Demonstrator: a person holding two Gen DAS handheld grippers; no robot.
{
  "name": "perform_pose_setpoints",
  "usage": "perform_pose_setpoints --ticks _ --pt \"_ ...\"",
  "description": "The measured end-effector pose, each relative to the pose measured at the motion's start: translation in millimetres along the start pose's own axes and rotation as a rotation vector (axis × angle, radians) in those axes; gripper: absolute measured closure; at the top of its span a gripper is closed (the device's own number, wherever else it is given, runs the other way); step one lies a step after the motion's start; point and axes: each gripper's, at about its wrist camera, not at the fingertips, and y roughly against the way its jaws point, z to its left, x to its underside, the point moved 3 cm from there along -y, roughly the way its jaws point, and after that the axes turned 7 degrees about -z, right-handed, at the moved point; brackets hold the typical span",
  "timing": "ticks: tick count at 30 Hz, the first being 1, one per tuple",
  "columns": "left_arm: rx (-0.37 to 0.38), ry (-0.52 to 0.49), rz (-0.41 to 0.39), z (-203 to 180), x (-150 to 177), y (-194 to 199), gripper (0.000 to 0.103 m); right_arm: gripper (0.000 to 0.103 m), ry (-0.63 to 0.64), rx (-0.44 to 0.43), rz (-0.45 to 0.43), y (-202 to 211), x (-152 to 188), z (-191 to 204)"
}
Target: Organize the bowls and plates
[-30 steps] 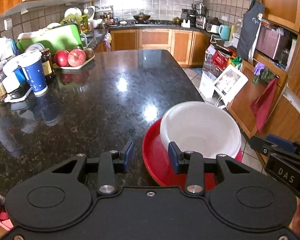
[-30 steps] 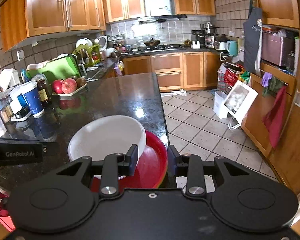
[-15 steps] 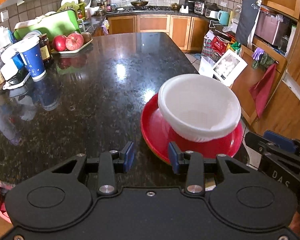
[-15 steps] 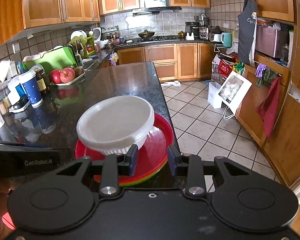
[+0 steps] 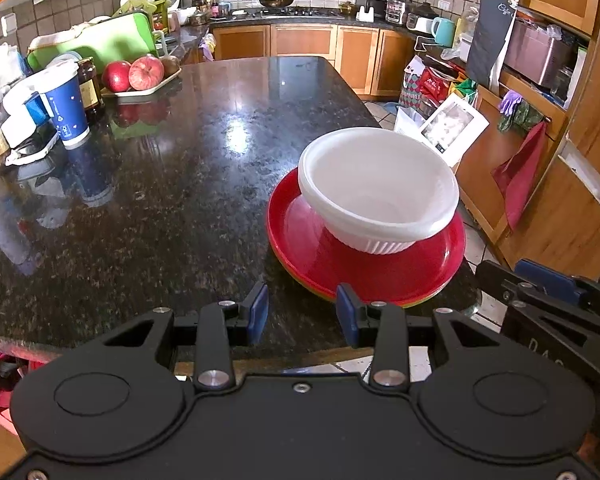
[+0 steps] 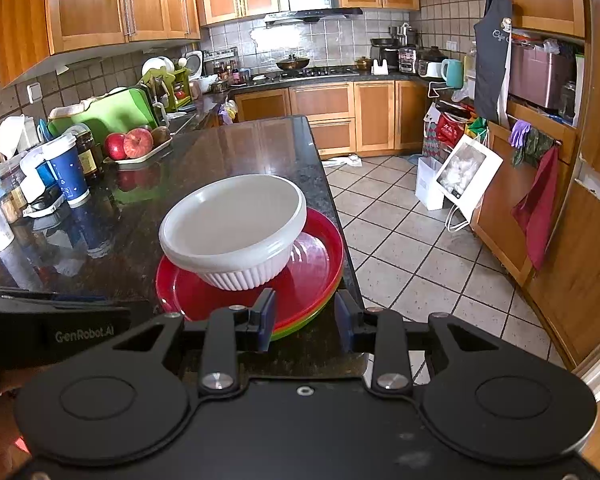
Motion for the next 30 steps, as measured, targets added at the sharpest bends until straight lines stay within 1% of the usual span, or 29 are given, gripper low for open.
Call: perform_pose_setpoints --ticks 30 --pt "-0.016 -0.007 -0.002 -3.3 0.3 -1.7 0.055 0.069 -0.004 -0.023 0.002 -0.4 2.0 -0.9"
